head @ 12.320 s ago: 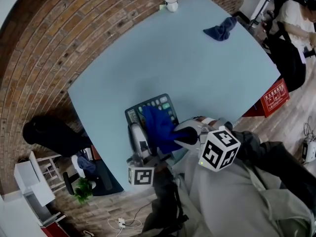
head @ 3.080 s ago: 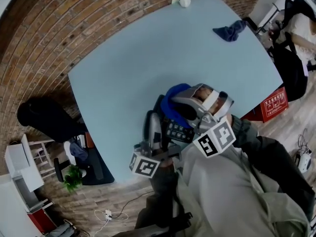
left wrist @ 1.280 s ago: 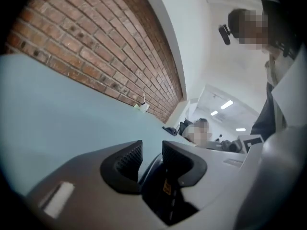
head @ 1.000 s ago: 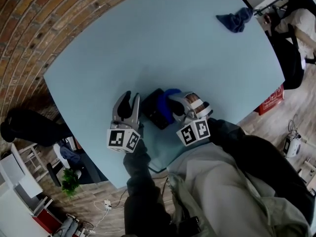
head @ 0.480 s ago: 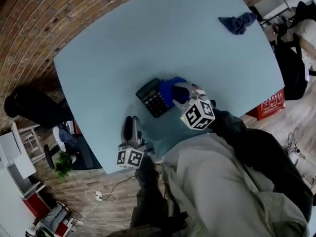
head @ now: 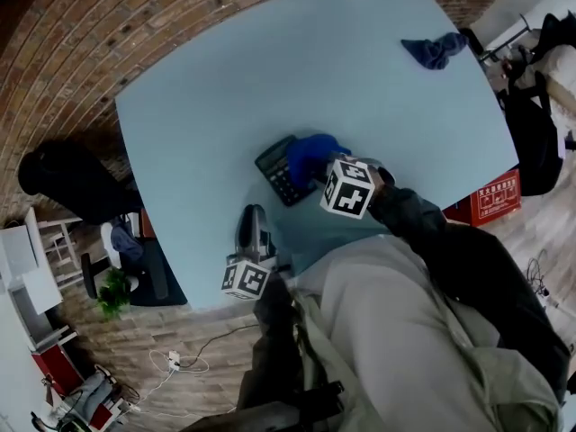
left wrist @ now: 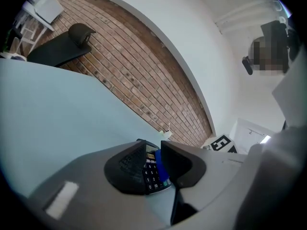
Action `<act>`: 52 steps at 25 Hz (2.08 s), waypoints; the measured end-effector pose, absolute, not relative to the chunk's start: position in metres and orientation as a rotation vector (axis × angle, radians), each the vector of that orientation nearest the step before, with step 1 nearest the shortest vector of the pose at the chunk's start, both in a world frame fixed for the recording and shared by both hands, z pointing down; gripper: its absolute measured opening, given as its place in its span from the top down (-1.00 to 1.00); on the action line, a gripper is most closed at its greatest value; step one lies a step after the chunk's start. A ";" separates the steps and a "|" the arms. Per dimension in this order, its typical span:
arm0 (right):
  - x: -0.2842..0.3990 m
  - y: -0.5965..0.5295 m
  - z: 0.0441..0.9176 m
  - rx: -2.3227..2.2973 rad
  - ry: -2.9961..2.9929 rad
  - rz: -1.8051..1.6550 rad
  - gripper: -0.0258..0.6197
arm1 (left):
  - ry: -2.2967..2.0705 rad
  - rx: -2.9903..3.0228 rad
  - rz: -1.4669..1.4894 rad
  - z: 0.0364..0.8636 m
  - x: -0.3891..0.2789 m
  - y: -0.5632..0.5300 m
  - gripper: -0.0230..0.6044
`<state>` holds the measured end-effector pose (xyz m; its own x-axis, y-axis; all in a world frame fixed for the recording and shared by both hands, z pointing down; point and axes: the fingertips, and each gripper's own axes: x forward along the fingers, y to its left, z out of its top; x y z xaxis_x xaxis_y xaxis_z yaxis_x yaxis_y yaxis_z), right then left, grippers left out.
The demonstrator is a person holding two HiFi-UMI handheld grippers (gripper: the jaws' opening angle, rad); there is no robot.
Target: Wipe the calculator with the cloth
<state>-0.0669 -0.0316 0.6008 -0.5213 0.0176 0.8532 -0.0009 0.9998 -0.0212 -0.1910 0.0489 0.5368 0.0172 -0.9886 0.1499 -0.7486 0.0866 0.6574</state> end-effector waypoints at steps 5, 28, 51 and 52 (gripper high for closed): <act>-0.046 -0.033 0.588 -0.035 -1.999 -0.027 0.78 | -1.751 1.736 -0.524 0.534 -0.190 0.053 0.62; -0.015 -0.017 0.501 0.529 -2.710 0.416 0.92 | -1.658 1.795 -0.656 0.496 -0.178 0.042 0.92; -0.020 -0.008 0.513 0.460 -2.676 0.430 0.92 | -1.665 1.693 -0.692 0.515 -0.181 0.057 0.92; -0.020 -0.008 0.513 0.460 -2.676 0.431 0.92 | -1.666 1.690 -0.693 0.516 -0.182 0.057 0.92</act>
